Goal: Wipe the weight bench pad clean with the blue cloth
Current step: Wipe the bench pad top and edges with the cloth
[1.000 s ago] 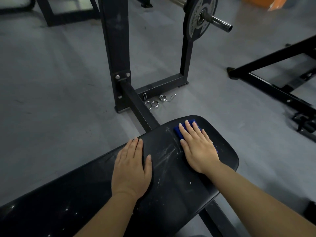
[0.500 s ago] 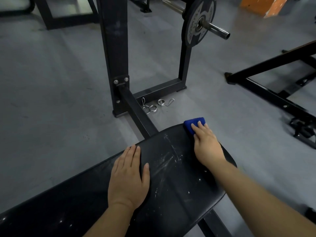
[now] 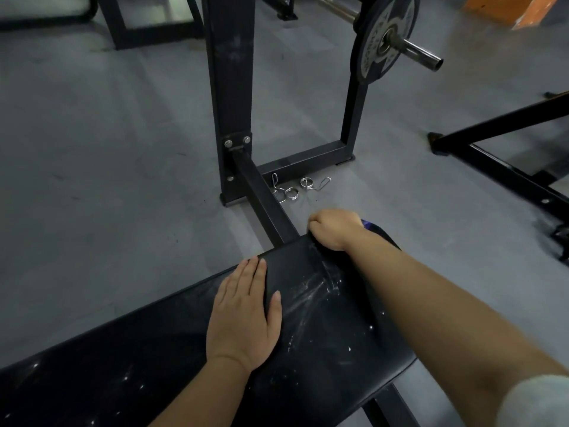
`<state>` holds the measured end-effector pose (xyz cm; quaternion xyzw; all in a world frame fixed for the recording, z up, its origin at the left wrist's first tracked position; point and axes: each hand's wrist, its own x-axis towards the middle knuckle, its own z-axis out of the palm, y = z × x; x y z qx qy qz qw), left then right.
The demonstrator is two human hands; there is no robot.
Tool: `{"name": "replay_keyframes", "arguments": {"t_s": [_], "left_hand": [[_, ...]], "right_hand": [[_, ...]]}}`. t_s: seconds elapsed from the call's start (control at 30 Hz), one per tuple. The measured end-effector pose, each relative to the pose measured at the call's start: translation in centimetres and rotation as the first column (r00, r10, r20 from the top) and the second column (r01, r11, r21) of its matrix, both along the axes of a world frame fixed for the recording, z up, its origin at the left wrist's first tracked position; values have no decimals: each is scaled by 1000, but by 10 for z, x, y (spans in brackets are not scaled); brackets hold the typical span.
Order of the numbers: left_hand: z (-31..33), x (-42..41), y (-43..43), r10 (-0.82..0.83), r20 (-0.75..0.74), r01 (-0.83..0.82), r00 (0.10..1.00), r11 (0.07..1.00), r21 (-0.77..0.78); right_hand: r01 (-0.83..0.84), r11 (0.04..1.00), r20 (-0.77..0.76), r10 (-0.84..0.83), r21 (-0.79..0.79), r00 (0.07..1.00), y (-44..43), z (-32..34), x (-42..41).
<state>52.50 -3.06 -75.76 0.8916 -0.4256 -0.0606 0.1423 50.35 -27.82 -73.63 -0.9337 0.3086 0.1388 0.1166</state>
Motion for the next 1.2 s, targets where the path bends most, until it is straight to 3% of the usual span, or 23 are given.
{"name": "replay_keyframes", "arguments": {"t_s": [0.13, 0.27, 0.37, 0.5, 0.67, 0.77, 0.97, 1.1, 1.2], "left_hand": [[0, -1, 0, 2, 5, -2, 1000, 1000, 5], [0, 0, 0, 3, -1, -3, 1000, 1000, -3], [-1, -1, 0, -1, -5, 1, 1000, 1000, -3], [-2, 1, 0, -2, -5, 2, 1000, 1000, -3], [-3, 0, 0, -4, -7, 4, 1000, 1000, 1], [-3, 0, 0, -3, -3, 3, 1000, 1000, -2], [-3, -1, -1, 2, 16, -3, 1000, 1000, 13], [-2, -1, -2, 8, 7, -8, 1000, 1000, 10], [-3, -1, -2, 2, 16, -2, 1000, 1000, 18]], "right_hand": [[-156, 988, 64, 156, 7, 986, 37, -4, 17], [-143, 990, 197, 143, -12, 970, 31, -5, -7], [93, 996, 119, -93, 2, 989, -10, -4, -31], [389, 911, 69, -400, 138, 914, -54, -6, -53], [345, 936, -127, -336, 65, 933, -51, -2, -25], [234, 972, -154, -231, 2, 961, -44, -2, -17], [137, 987, 164, -123, -83, 979, -20, -7, -32], [25, 999, 443, -2, -45, 897, 4, -11, -53], [-111, 994, 485, 97, 1, 869, 6, -8, -84]]}}
